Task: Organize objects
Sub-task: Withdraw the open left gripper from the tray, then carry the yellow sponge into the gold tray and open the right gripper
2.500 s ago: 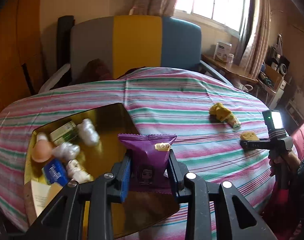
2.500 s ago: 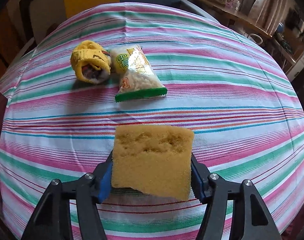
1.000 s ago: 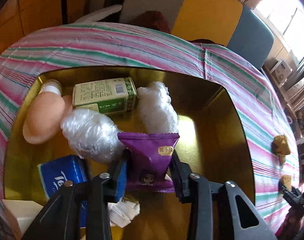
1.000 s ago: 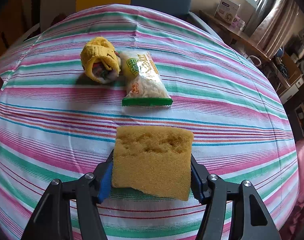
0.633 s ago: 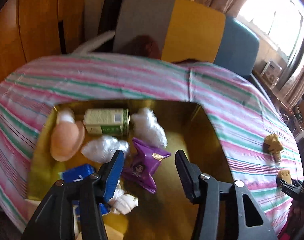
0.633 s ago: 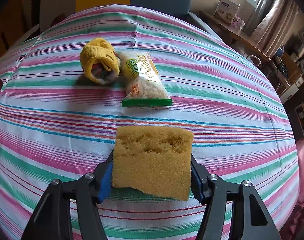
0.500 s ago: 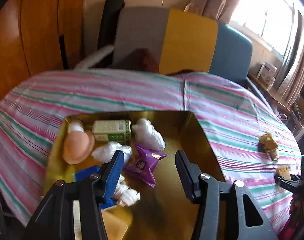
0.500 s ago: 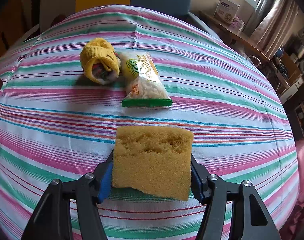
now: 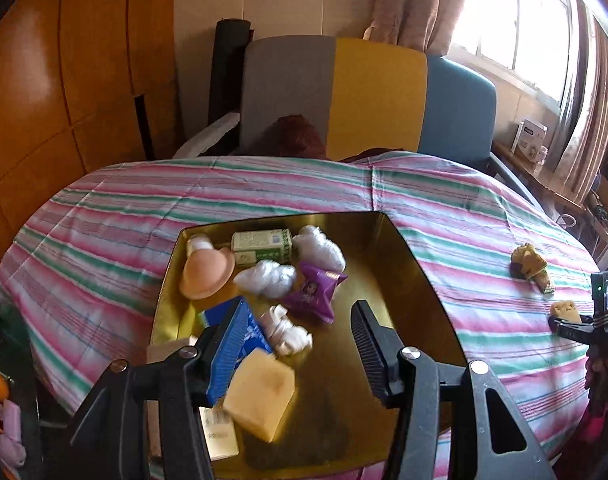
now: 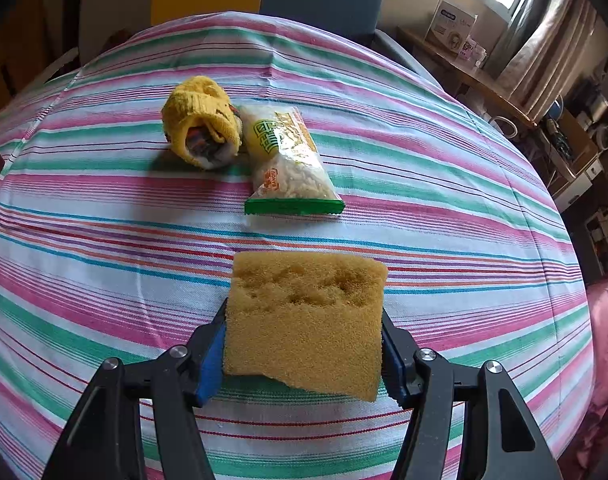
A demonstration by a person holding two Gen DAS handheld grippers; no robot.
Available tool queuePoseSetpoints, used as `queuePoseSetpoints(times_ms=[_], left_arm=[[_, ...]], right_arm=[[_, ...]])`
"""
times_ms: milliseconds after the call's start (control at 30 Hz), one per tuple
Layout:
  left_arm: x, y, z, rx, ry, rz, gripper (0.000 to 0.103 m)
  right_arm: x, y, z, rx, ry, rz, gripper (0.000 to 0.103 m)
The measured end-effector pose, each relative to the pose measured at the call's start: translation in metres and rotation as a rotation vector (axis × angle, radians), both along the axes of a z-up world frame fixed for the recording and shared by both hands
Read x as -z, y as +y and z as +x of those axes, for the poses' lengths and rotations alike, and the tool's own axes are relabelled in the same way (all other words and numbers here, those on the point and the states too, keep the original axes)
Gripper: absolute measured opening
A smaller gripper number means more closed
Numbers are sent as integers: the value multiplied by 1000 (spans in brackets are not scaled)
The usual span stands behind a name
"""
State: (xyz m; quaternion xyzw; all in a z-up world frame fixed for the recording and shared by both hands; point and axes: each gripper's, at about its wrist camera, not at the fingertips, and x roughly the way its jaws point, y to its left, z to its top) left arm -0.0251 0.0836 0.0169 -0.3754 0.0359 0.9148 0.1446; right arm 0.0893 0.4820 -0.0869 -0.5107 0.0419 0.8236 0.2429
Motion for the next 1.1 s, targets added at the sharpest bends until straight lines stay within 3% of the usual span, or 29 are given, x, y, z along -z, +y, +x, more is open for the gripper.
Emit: queuePoseSetpoints(times_ms=[533,733,867,1100], left_arm=[[8,-23,6,-29,-14,17,54],[10,-32,7,-35,-20,18,54],[10,-36,7,-41,-27,29,54],[10,-43,7,-51,-30,29,54]], right_arm=[[-4,-4,4,13,19,12,62],[-45,-23,8,28,147,-1,62],[-77,-63,-11,-72,217,1,62],[-109,-174,-66,-361,287,-44,62]])
